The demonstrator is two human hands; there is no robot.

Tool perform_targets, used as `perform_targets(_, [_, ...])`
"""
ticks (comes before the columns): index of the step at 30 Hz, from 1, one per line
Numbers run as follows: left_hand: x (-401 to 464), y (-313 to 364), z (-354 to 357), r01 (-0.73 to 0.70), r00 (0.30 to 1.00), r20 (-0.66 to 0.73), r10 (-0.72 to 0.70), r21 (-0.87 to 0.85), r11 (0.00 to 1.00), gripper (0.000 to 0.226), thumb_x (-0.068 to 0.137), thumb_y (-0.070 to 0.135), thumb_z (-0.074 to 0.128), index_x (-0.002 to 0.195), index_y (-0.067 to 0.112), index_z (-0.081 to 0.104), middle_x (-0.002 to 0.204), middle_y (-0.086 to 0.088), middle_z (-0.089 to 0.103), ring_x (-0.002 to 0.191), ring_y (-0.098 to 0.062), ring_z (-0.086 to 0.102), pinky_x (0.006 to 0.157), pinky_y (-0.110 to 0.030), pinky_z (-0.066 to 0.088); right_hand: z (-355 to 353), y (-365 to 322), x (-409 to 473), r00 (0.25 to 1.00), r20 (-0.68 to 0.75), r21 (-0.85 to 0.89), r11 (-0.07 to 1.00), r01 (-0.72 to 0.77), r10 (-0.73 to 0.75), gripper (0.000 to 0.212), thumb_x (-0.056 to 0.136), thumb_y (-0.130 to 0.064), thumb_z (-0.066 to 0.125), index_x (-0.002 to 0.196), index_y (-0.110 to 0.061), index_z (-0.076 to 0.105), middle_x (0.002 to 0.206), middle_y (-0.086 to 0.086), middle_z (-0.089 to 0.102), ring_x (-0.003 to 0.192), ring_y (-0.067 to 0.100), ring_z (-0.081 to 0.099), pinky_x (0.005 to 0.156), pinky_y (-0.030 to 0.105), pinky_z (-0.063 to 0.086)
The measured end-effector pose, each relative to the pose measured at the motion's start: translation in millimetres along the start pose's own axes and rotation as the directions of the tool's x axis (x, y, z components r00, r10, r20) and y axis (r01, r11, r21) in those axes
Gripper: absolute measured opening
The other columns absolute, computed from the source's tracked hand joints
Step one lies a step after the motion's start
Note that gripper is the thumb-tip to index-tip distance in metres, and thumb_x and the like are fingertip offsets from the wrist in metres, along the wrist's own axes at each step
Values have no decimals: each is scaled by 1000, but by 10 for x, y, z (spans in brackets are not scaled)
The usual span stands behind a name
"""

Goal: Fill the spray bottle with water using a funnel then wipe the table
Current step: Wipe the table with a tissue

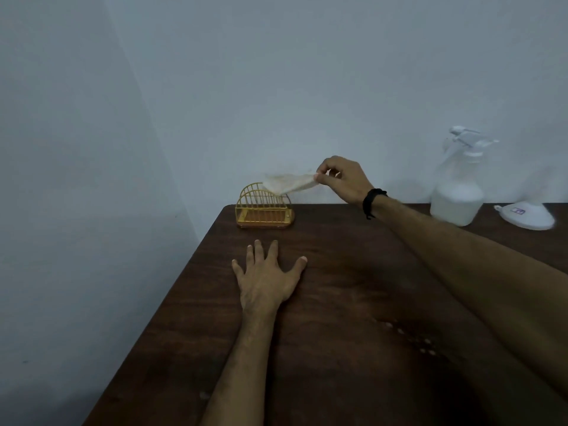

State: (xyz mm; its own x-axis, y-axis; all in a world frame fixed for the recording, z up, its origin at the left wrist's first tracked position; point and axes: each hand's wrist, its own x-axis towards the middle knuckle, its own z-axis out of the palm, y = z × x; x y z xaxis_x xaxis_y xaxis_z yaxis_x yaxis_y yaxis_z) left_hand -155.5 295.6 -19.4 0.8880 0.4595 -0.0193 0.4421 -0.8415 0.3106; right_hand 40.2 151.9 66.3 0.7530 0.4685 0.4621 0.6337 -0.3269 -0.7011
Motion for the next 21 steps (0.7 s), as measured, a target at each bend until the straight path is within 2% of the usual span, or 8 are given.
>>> perform_targets(6, [-68,4,-14,4,999,-34,-4,-10,1000,94,83,86,27,158,29,22,168,-7,10,155,-24,5,122,-57,-1,-604,-257,-482,997,38,222,972,-76,69,13,97,-15,58,85,-10,62,84,-4,68,84,15,68,77,29,54])
perform_targets(9, [-134,12,-34,-2,998,-70,-1,-36,999,93,84,84,31,156,25,29,167,-8,16,154,-24,10,121,-56,2,-849,-429,-701,996,22,339,936,-93,91,15,99,-14,53,86,-8,57,87,4,64,82,16,65,80,34,54])
perform_targets(11, [-198,25,-45,-1,997,-80,-3,-51,999,91,85,81,35,155,23,32,166,-9,20,154,-24,14,122,-55,4,-983,-551,-860,993,-2,409,906,-108,120,18,102,-15,48,86,-9,54,84,3,59,76,13,60,79,34,53])
perform_targets(14, [-334,77,-114,-1,997,-74,-12,-174,985,86,85,74,51,152,22,38,161,-6,32,150,-24,25,123,-53,12,-1120,-709,-1059,987,9,493,858,-143,159,21,102,-19,45,82,-14,51,84,4,68,79,16,65,76,31,50])
perform_targets(16, [-487,174,-178,23,997,-52,-53,-455,890,86,79,66,68,150,25,41,157,-5,40,144,-25,35,120,-51,27,-1184,-799,-1170,983,57,564,807,-176,175,20,102,-21,44,84,-13,48,94,18,74,87,26,69,77,37,52])
perform_targets(18, [-675,350,-237,11,1000,-12,-29,-724,689,91,72,59,79,149,28,43,157,-4,40,141,-25,39,112,-45,39,-1219,-869,-1288,973,115,595,771,-227,198,18,103,-23,43,89,-12,46,97,25,72,86,32,68,79,41,52])
perform_targets(20, [-849,570,-292,-39,997,1,76,-848,528,101,62,58,85,149,29,42,156,-1,40,140,-21,41,108,-40,41,-1221,-921,-1391,965,157,619,740,-263,212,16,103,-23,43,92,-12,45,96,26,72,84,33,68,78,42,52])
perform_targets(21, [-915,688,-325,-66,989,7,147,-872,485,107,58,59,85,150,29,41,154,0,42,138,-19,43,108,-38,41,-1214,-941,-1431,962,171,642,717,-271,211,16,103,-23,43,92,-11,45,96,25,72,84,32,68,79,41,52])
